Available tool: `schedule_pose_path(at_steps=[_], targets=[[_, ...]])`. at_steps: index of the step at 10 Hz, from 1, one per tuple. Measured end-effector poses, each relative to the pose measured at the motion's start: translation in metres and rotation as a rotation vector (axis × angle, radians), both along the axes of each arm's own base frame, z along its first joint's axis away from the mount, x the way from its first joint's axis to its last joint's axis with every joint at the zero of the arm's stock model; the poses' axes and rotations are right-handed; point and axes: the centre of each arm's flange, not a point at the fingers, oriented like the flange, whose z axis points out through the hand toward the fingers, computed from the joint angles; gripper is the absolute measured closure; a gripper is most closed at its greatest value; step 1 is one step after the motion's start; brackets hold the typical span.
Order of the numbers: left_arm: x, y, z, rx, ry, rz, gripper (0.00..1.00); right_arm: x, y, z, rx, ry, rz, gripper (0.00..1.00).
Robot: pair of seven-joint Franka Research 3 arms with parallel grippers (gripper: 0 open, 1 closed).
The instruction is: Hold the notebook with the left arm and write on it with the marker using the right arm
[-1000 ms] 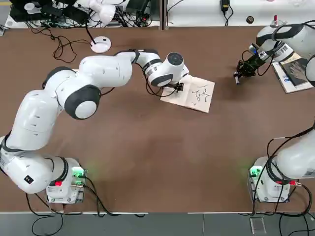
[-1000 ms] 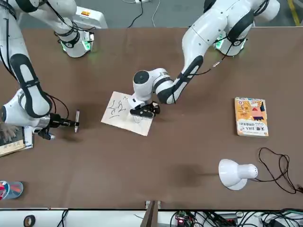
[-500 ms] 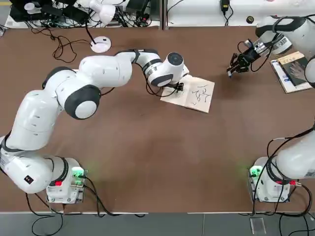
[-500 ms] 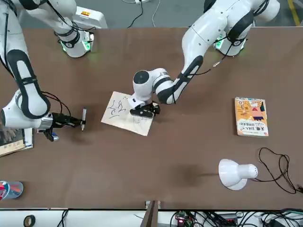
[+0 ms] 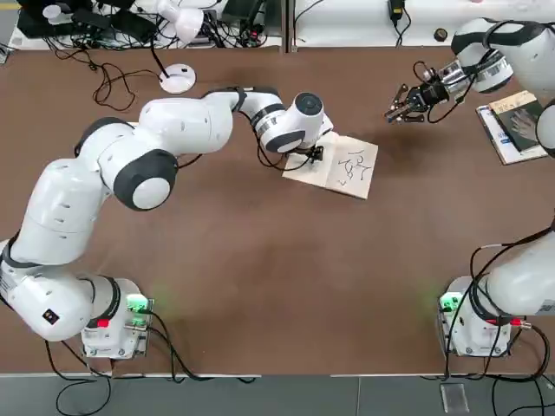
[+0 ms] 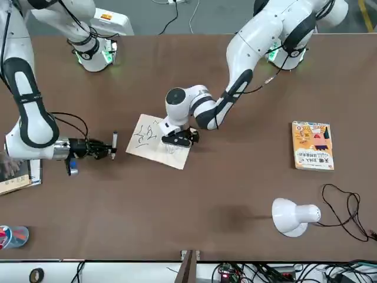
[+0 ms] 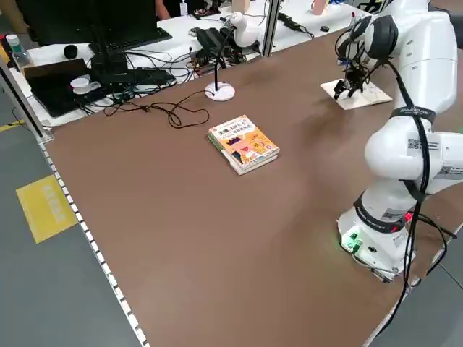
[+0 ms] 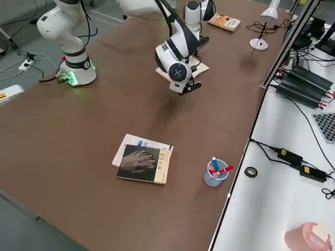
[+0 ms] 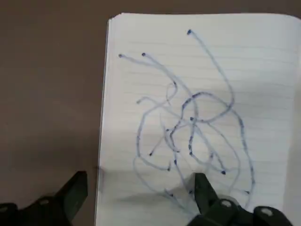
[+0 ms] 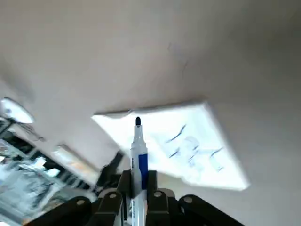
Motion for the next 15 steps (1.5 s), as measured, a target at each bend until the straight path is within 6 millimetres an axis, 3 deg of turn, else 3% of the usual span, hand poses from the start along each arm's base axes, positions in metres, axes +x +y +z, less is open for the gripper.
schedule_pose_path(at_steps=[5,8,12,15], targets=[[0.0,0.0,0.0,0.0,0.0,0.0,0.0,-0.005,0.046,0.011,0.176,0.207,-0.135,0.83],[0.0,0.0,0.0,0.0,0.0,-0.001,0.0,-0.014,0.052,0.006,0.25,0.29,-0.171,0.83],[0.0,0.0,0.0,0.001,0.0,-0.002,0.0,-0.042,0.052,-0.023,0.263,0.403,-0.201,0.83],[0.0,0.0,0.0,0.002,-0.001,-0.014,0.0,-0.059,0.055,-0.035,0.274,0.454,-0.184,0.83]])
